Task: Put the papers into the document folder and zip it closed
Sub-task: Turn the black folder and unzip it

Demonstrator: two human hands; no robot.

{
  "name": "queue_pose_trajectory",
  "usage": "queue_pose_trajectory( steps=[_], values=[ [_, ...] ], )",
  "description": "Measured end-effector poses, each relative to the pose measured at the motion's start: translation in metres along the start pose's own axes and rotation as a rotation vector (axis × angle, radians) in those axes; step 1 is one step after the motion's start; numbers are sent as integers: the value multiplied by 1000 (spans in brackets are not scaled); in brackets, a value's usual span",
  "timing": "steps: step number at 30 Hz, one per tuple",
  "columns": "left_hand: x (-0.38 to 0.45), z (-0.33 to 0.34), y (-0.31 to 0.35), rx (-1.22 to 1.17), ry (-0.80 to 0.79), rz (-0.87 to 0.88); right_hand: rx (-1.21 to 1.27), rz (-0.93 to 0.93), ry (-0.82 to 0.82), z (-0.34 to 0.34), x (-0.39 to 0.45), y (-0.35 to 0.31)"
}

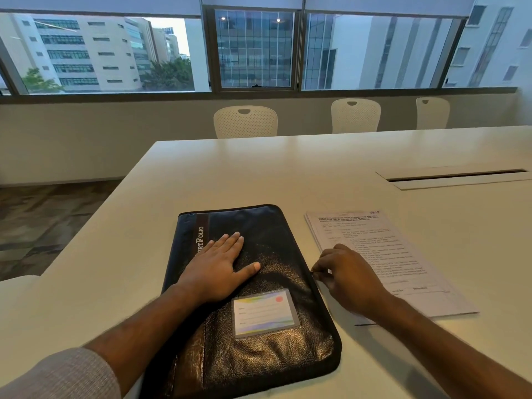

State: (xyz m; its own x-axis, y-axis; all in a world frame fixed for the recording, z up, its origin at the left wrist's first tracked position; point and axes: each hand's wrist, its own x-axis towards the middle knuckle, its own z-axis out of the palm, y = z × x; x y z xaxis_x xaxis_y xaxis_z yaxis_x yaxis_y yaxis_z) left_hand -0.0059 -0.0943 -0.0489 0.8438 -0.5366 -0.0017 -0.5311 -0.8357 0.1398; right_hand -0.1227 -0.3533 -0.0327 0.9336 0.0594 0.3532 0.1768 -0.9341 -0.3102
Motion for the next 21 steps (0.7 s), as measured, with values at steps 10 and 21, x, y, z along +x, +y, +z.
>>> queue_pose_trajectory(
  steps=[10,21],
  values=[
    [4,-1,-3,-1,-16,3,50,33,-53,-14,-39,-10],
    [13,-8,-6,16,-25,-6,99,51,-106,-27,-72,-21]
  ],
)
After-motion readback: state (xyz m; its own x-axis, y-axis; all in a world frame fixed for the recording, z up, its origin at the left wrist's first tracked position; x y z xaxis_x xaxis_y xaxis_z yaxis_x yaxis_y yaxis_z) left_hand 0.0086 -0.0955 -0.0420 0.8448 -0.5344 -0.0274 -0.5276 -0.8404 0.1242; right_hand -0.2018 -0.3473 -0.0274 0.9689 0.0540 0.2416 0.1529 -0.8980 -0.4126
